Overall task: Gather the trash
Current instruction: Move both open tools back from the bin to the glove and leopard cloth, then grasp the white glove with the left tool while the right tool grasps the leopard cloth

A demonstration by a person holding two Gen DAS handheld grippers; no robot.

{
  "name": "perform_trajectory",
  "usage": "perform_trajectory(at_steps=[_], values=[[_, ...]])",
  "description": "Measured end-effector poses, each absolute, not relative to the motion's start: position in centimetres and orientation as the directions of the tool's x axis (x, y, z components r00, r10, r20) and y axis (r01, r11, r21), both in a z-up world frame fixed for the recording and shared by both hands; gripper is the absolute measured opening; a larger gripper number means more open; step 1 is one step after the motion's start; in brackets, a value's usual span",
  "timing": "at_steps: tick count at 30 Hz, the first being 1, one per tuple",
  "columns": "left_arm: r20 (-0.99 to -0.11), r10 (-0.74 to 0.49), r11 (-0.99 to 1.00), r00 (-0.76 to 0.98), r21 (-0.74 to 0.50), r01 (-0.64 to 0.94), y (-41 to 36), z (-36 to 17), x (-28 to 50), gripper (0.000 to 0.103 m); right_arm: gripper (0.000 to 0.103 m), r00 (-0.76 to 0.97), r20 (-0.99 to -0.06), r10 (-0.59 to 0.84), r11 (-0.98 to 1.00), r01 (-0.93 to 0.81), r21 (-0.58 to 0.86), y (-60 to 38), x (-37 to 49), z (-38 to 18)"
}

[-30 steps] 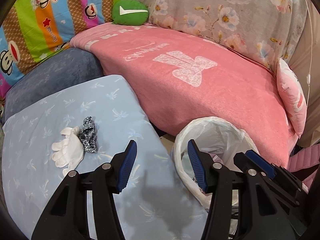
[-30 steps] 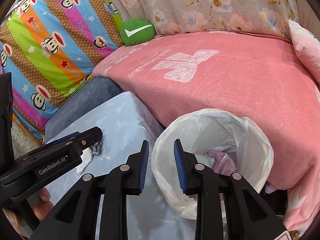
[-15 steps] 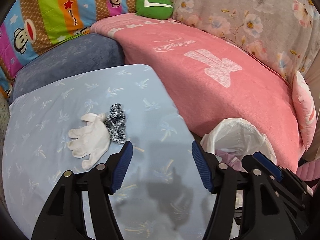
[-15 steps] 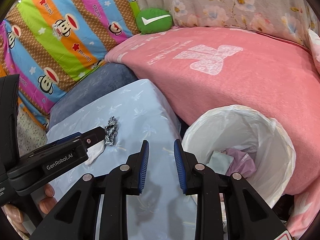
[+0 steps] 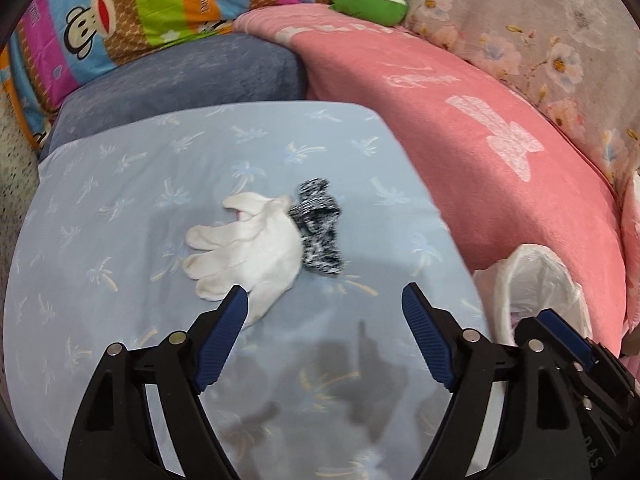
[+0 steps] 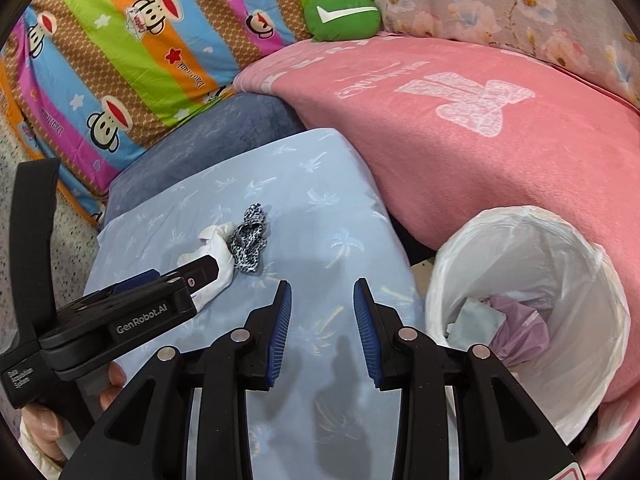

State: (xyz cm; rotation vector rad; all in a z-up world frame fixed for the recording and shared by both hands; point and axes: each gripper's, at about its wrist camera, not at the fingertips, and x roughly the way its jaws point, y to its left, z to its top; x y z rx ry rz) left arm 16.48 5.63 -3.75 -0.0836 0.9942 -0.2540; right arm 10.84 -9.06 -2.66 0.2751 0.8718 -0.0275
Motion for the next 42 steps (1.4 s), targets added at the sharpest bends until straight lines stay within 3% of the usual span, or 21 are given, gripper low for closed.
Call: perform_trajectory(at_steps=[16, 20, 23, 26, 42], values=[[-0.871, -0.238, 0.971, 0.429, -0.23, 0.072, 9.3, -9.0, 20.6, 0.075, 0.033, 0.568, -0.813, 0.127, 0.975, 0.081, 0.208, -4.5, 17.3, -6.6], [-0.871, -0.254, 0.967, 0.42, -0.243, 0.081, 9.9, -9.6, 21.4, 0.056, 0.033, 0.556, -0.821, 0.132, 0.976, 0.074, 0.207, -3.6, 18.7, -7.4], [-0.869, -0.261, 0.965, 0.42, -0.24, 0.103, 10.3, -9.6, 21.8, 0.028, 0.033, 0.543, -0.828, 0.14, 0.976, 0.064, 0.207, -2.7, 19.9, -8.1], [-0.865, -0.286, 0.958, 0.411, -0.27, 0.098, 11.4, -9.6, 22.4, 0.014, 0.033, 0.534, -0.832, 0.151, 0.976, 0.051, 0.21, -1.8, 21.1, -8.5], [-0.867, -0.244, 0.965, 0.435, -0.262, 0.019, 14.8, -9.9, 23.5, 0.012, 0.031, 0.478, -0.862, 0.17, 0.978, 0.027, 0.207, 1.3, 25.5, -11.8]])
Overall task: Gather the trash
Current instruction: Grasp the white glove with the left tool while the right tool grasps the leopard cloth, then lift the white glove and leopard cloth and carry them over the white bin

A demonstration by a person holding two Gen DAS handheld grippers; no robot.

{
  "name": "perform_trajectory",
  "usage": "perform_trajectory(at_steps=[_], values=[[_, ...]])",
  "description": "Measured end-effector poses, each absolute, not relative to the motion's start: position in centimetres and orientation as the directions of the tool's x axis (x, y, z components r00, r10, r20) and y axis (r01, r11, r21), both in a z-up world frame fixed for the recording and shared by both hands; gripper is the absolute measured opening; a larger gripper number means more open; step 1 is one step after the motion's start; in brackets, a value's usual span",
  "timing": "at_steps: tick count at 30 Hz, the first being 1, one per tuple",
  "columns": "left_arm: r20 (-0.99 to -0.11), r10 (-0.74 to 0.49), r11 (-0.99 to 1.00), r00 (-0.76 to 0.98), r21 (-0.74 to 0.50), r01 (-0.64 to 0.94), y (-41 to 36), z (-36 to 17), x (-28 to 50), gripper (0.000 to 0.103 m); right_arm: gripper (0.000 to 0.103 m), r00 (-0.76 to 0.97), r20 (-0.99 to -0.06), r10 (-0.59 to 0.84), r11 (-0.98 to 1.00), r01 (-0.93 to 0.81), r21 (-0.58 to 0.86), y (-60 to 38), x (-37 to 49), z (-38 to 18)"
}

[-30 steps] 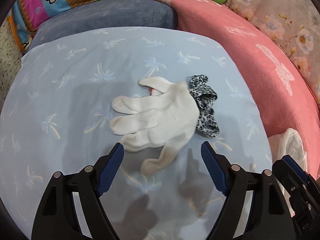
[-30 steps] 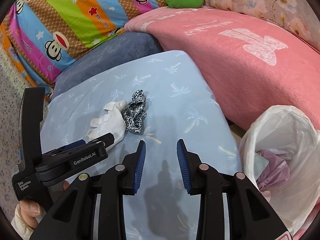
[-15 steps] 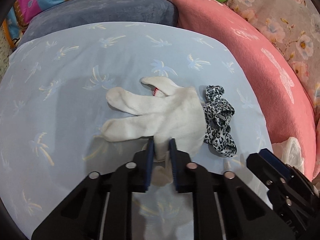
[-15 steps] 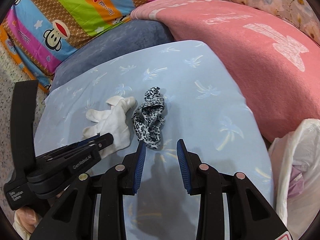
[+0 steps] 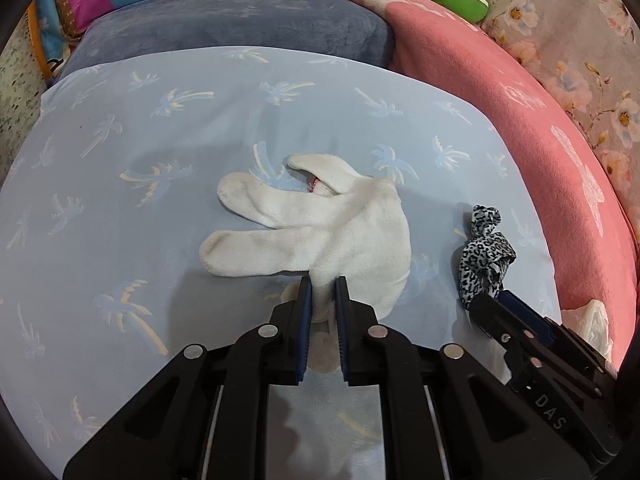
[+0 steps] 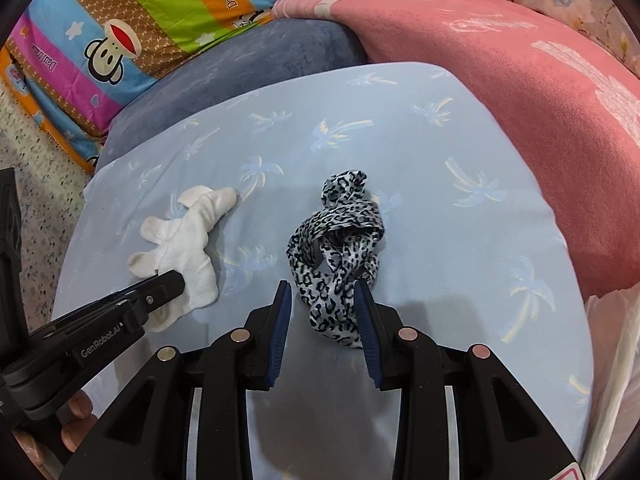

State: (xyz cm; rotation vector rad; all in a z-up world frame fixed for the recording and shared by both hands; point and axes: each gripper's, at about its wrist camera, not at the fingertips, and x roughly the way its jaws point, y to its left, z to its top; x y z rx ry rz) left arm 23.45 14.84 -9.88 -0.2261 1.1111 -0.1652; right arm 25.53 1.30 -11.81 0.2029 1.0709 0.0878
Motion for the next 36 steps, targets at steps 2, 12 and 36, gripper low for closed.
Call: perform_trajectory(at_steps=[2, 12, 36], values=[[-0.866, -0.241, 0.966, 0.437, -0.257, 0.022, 14.8, -9.9, 23.4, 0.012, 0.023, 0.481, -0.863, 0.154, 0.981, 0.029, 0.191, 1.4, 25.4, -12.2], [-0.868, -0.247, 0.965, 0.432, -0.262, 0.026, 14.5, -9.7, 23.0, 0.012, 0.003, 0.481, -0.864, 0.148, 0.981, 0.041, 0.191, 0.7, 24.7, -12.0], [-0.802, -0.297, 0.955, 0.518, -0.241, 0.174, 9.6, -2.7, 16.4, 0.012, 0.003, 0.645, -0.749, 0.149, 0.972, 0.042, 0.23, -2.9, 15.4, -1.7]])
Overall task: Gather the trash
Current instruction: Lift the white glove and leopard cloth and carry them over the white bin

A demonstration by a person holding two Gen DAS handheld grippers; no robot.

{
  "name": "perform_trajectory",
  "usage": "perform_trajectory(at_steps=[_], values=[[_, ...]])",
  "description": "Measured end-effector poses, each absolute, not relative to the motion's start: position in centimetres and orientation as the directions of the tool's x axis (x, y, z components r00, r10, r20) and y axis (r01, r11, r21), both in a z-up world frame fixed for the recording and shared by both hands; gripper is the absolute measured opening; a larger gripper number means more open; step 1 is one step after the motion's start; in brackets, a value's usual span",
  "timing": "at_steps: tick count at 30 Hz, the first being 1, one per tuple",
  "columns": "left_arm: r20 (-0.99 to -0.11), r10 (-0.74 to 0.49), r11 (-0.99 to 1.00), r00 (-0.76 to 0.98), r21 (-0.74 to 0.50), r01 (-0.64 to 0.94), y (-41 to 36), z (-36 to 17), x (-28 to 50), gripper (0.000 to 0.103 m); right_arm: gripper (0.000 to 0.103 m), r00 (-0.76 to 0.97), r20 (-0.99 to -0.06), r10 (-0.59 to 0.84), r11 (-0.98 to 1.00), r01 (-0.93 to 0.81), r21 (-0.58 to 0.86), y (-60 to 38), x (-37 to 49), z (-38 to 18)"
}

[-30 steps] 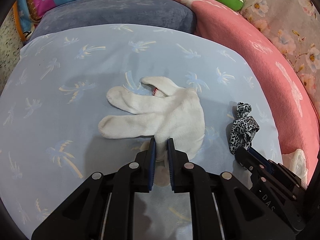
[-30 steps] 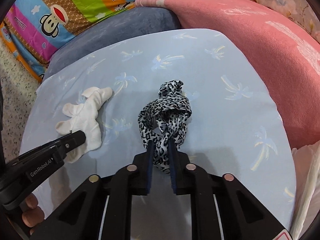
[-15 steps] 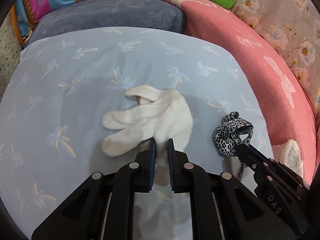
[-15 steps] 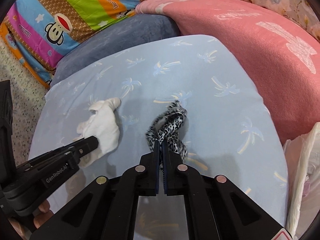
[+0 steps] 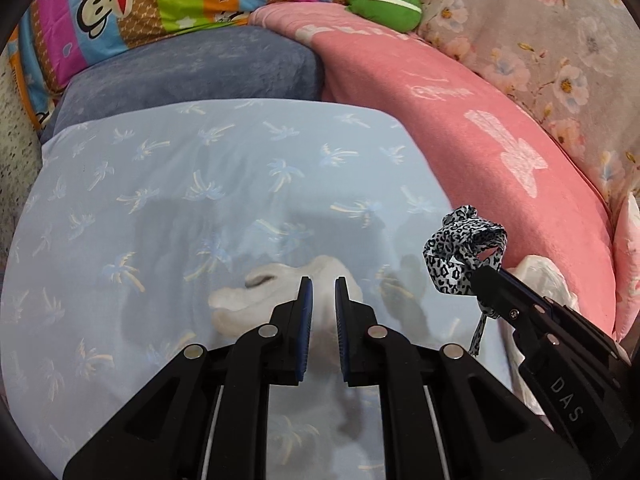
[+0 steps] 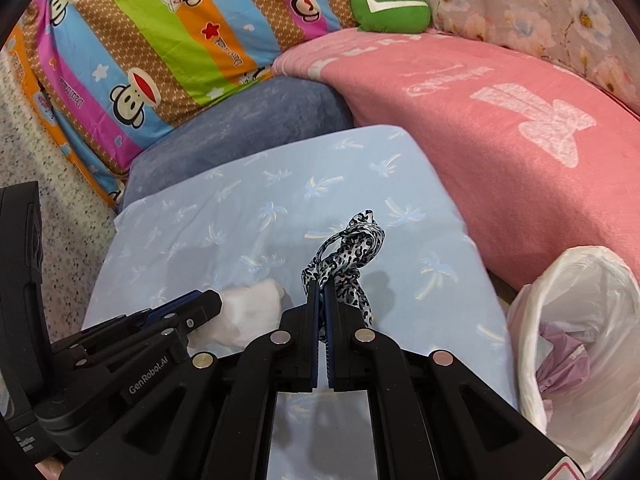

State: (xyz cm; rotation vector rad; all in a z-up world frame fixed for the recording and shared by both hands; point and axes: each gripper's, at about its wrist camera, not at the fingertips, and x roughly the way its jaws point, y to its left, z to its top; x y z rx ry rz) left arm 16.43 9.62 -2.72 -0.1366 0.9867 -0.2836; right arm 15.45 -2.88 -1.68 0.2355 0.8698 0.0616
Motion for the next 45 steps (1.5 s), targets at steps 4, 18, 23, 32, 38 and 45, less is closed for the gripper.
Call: perform_trajectory(at_steps=[4, 18, 23, 32, 38, 45], values=[[-0.786, -0.308, 0.95, 0.536, -0.23, 0.209, 8.2, -1.5, 15.2, 0.012, 0.003, 0.671, -0.728, 0.136, 0.971, 0.054, 0.231, -4.1, 13.6, -0.2], [-0.77, -0.354, 0.932, 0.531, -0.248, 0.263, 5.1, 0.2, 12.5, 0.023, 0.003, 0.719, -0.689, 0.09, 0.961, 0.119, 0.25, -9.2, 8.6, 1.9], [-0.801, -0.32, 0.947, 0.507, -0.257, 0.192, 6.9, -2.7, 12.7, 0.075, 0.003, 0.706, -0.701, 0.101, 0.956, 0.125, 0.265, -9.6, 8.1, 0.9], [-0.877, -0.209, 0.978, 0.433, -0.18, 0.109, 8.8, -8.9, 14.9, 0.069, 0.003, 0.664, -0.736, 0.135, 0.957, 0.106, 0.271, -8.0, 8.7, -1.6], [-0.895, -0.209, 0.977, 0.394, -0.169, 0.134, 7.7, -10.2, 15.7, 0.044, 0.003, 0.646, -0.75, 0.143, 0.96, 0.094, 0.264, -7.1, 9.2, -2.4], [-0.888, -0.239, 0.965, 0.393, -0.174, 0.194, 6.8, -9.6, 15.1, 0.01, 0.003, 0.641, -0.755, 0.14, 0.959, 0.101, 0.264, -7.1, 9.0, -2.5]])
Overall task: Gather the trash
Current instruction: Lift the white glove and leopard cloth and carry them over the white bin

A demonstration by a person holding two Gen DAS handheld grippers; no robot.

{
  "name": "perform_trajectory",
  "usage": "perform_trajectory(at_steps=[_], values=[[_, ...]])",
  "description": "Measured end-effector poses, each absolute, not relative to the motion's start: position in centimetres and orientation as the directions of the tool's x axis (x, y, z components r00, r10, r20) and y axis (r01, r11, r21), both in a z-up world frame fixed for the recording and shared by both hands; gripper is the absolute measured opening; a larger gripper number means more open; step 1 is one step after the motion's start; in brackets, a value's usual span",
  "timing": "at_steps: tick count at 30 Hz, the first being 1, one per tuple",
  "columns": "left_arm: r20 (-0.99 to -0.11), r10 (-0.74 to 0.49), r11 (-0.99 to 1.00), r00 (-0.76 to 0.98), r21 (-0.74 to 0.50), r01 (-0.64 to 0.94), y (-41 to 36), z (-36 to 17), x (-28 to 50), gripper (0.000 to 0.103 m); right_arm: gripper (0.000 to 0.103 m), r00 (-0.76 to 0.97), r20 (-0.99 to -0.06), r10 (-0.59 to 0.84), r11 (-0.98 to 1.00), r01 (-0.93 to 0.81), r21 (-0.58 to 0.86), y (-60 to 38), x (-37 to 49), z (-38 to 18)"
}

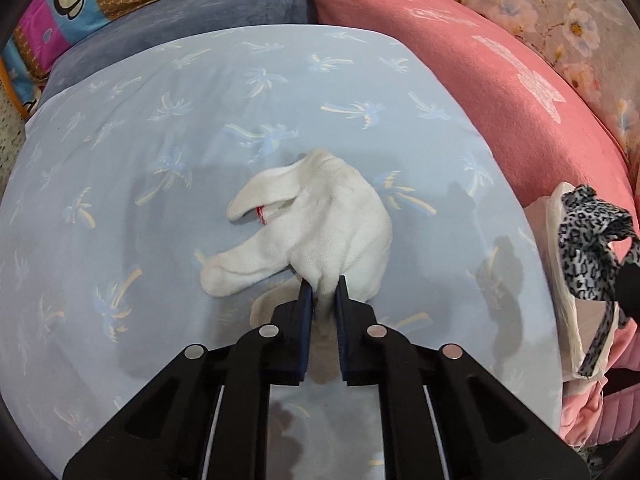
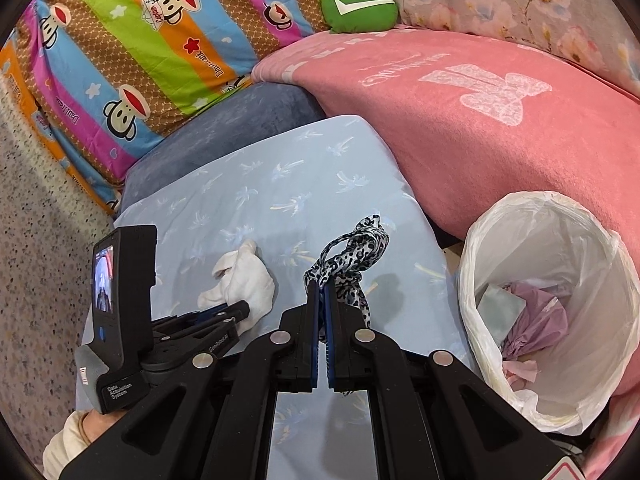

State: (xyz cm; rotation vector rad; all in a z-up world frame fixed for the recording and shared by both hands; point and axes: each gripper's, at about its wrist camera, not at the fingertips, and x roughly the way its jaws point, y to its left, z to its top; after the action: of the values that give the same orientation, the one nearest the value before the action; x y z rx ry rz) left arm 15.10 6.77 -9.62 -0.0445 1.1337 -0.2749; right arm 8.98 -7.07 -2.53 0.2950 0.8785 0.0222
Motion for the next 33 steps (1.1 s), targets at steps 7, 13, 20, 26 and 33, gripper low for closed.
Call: perform_trajectory(at_steps=[7, 13, 20, 26, 33], values=[[-0.863, -0.275, 0.954, 0.424, -0.19, 0.234, 5.5, -7.1, 13.8, 0.009, 0.003, 0.658, -0.741, 0.137, 0.96, 0.097, 0.263, -7.5, 8.6, -1.7], [-0.833, -0.314, 0.938, 0.456, -0.197, 0.284, 4.0, -4.1, 12.5, 0.009, 0.003, 0.686, -0.717, 0.126, 0.957, 0.107, 0.271, -8.8, 7.7, -0.4], [-0.802, -0.359, 0.915, 0.478, -0.201, 0.35, 1.1, -1.5, 11.9, 0.009, 0.003, 0.714, -0.694, 0.09, 0.951, 0.146, 0.273, -11.5, 6.4, 0.8], [-0.786, -0.401, 0.888, 0.471, -0.208, 0.409, -1.7, -0.5, 11.4, 0.009, 0.003, 0.725, -0.687, 0.048, 0.937, 0.205, 0.282, -14.7, 5.1, 0.8], [-0.785, -0.438, 0.854, 0.438, -0.211, 0.474, -5.6, -0.2, 10.8, 0.01, 0.003, 0.735, -0.678, -0.003, 0.915, 0.276, 0.295, -18.7, 3.5, 0.8]])
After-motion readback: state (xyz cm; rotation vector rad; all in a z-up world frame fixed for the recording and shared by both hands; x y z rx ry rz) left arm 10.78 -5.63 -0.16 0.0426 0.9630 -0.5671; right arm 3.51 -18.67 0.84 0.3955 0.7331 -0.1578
